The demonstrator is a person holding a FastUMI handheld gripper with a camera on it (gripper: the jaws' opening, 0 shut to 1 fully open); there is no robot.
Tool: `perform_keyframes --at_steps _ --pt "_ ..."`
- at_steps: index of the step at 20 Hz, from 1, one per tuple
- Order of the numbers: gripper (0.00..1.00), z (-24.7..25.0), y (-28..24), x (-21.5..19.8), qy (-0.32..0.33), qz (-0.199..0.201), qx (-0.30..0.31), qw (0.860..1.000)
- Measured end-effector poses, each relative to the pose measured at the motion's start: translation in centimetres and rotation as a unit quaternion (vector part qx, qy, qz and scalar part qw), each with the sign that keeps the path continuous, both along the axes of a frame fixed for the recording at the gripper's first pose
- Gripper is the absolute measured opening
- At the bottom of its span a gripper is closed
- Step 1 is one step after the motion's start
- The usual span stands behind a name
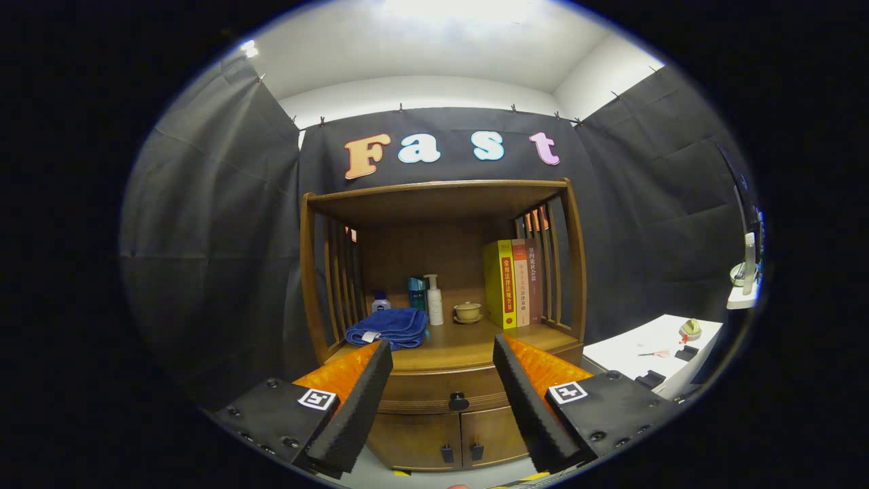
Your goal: Pull open the drawer, take out the items inside it, and place them on the countertop above the cabinet.
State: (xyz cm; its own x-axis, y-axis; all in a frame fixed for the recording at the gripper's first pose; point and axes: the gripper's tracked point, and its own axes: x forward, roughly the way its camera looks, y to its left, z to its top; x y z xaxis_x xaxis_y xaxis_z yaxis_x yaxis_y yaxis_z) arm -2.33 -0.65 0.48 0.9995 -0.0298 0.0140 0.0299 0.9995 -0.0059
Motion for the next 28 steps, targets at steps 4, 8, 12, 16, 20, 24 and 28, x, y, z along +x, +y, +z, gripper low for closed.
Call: perform_keyframes --at_steps 4,8,12,16,20,24,28 --pt "0.98 -1.9 -0.4 2.6 -0.003 0.009 -0.015 1.000" --pt "0.98 -6.2 -0.9 6.4 -0.010 0.019 -0.036 0.999" --pt "0.99 -13.0 -1.6 10.2 0.021 0.014 -0.039 0.999" --pt "0.98 -19.0 -2.7 14.7 0.057 0.009 -0.026 0.998" --pt "0.90 -22.0 -3.0 17.4 0.087 0.012 -0.008 0.996" --pt "0.71 -23.3 -3.6 18.5 0.094 0.000 0.002 0.996" --pt "0.63 -23.7 -4.5 18.8 0.091 -0.001 0.000 0.996"
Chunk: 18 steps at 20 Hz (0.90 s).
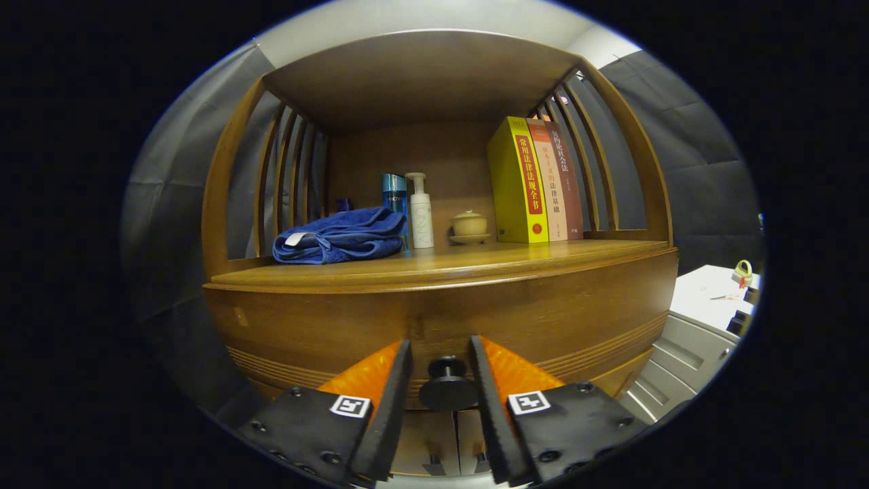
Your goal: Pull open the drawer, take out the items inside it, and place them on the countertop above the cabinet.
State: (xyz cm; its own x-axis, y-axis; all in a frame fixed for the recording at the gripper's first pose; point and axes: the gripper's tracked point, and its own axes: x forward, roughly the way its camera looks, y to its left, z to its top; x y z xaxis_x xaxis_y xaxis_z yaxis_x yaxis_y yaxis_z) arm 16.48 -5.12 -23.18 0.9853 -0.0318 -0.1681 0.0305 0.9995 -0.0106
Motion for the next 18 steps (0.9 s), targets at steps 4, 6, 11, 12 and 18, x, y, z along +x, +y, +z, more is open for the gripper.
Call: perform_keyframes --at_steps 4,6,11,12,18 --pt "0.56 -0.4 0.0 -0.1 0.001 -0.003 0.030 1.000" --pt "0.57 -0.4 -0.1 -0.2 0.003 -0.004 0.029 1.000" --pt "0.69 -2.4 0.1 -0.9 0.017 0.007 0.031 0.999" --pt "0.68 -2.5 -0.1 -0.9 0.016 0.004 0.035 0.999" --pt "0.55 -1.7 -0.1 0.0 0.011 0.007 0.018 1.000"
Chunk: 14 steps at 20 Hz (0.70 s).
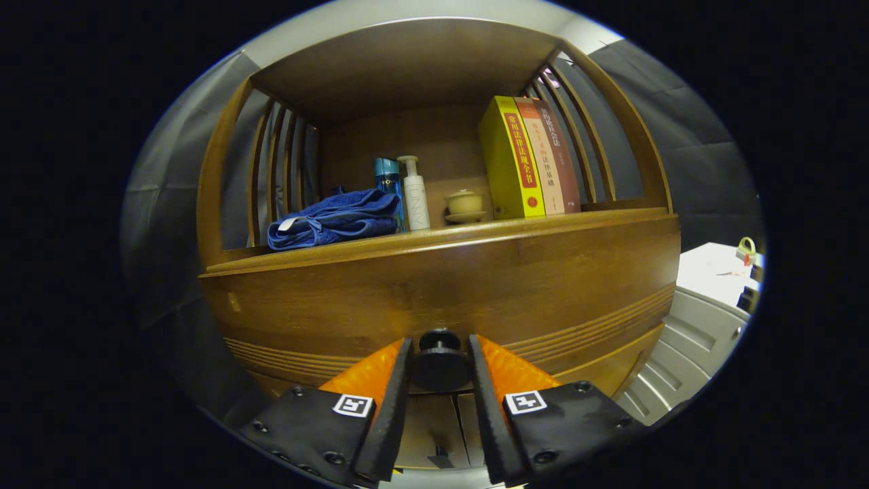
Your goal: Pull open the drawer, take out the items inside it, and place them on the countertop above the cabinet.
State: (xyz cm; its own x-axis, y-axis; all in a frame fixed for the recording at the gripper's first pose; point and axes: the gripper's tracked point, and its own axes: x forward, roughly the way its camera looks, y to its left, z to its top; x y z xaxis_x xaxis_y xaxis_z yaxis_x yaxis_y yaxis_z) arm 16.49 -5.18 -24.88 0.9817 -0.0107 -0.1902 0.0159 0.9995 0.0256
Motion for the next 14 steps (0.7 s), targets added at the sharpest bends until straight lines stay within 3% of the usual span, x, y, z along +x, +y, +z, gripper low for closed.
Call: perform_keyframes --at_steps 2,7,14 --pt "0.52 -0.1 0.1 -0.1 0.006 0.004 -0.002 1.000" --pt "0.29 -0.1 0.1 -1.8 0.030 -0.001 0.026 0.999" --pt "0.28 0.8 0.1 -10.1 0.037 -0.006 0.033 0.999"
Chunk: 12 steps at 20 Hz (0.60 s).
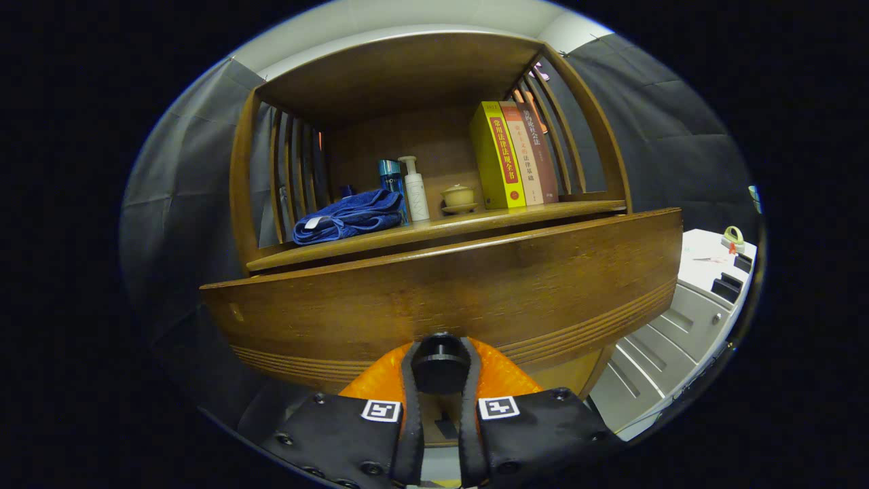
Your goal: Pull open the drawer, take out the items inside it, and place them on the countertop above the cabinet.
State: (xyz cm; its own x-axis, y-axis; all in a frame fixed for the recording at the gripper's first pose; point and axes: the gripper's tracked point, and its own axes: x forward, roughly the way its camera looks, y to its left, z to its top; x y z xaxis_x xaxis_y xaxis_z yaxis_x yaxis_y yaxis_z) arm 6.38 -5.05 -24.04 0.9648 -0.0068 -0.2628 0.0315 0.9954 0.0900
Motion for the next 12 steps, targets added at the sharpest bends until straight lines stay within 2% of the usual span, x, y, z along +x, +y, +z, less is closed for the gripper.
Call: perform_keyframes --at_steps 8,12 --pt "0.28 0.4 0.1 -7.1 0.018 -0.002 0.011 1.000" --pt "0.28 0.4 0.1 -9.4 0.020 -0.004 -0.005 1.000"
